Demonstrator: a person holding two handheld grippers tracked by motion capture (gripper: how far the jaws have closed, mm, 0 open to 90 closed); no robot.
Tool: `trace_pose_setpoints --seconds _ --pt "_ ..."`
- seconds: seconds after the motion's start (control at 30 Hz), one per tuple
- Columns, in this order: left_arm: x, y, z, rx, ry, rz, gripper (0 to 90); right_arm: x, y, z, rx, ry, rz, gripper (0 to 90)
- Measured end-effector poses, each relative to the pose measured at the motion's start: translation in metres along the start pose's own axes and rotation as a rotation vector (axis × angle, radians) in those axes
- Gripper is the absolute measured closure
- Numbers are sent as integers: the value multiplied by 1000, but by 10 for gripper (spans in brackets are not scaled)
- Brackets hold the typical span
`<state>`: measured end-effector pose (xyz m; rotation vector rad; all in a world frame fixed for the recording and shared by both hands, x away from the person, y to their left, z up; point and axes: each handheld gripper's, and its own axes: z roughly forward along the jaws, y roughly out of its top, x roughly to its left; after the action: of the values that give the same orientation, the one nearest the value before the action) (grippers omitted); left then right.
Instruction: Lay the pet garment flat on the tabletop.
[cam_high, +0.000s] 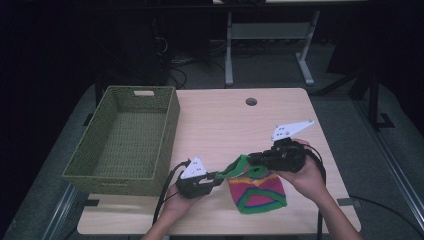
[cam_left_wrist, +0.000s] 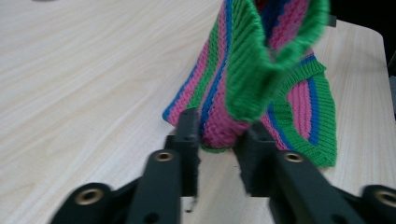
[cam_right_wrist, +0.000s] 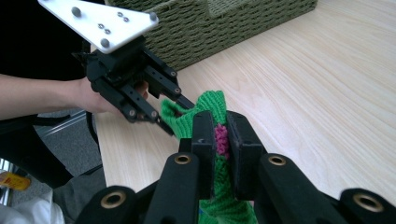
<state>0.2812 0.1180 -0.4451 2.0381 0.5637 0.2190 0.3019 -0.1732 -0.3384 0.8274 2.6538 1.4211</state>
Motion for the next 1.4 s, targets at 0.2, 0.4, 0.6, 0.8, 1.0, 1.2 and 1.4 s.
trace_pose_setpoints --seconds 0.2,0.4,0.6,0.8,1.0,1.2,1.4 --pt "-1 6 -5 -18 -5 -2 809 -2 -5 -5 2 -6 3 819" --pt "2 23 -11 -68 -4 -45 818 -8 -12 -13 -9 -23 24 818" --pt "12 40 -14 -72 27 -47 821 -9 -14 -13 -16 -24 26 818" --pt "25 51 -12 -41 49 -47 822 -12 -11 -4 -6 -39 35 813" --pt "42 66 6 15 64 -66 819 -30 -9 2 -18 -97 85 811" --pt "49 71 23 53 77 -66 818 -56 -12 4 -13 -146 159 811" --pt "56 67 34 78 94 -90 817 -70 -16 7 -10 -161 188 801"
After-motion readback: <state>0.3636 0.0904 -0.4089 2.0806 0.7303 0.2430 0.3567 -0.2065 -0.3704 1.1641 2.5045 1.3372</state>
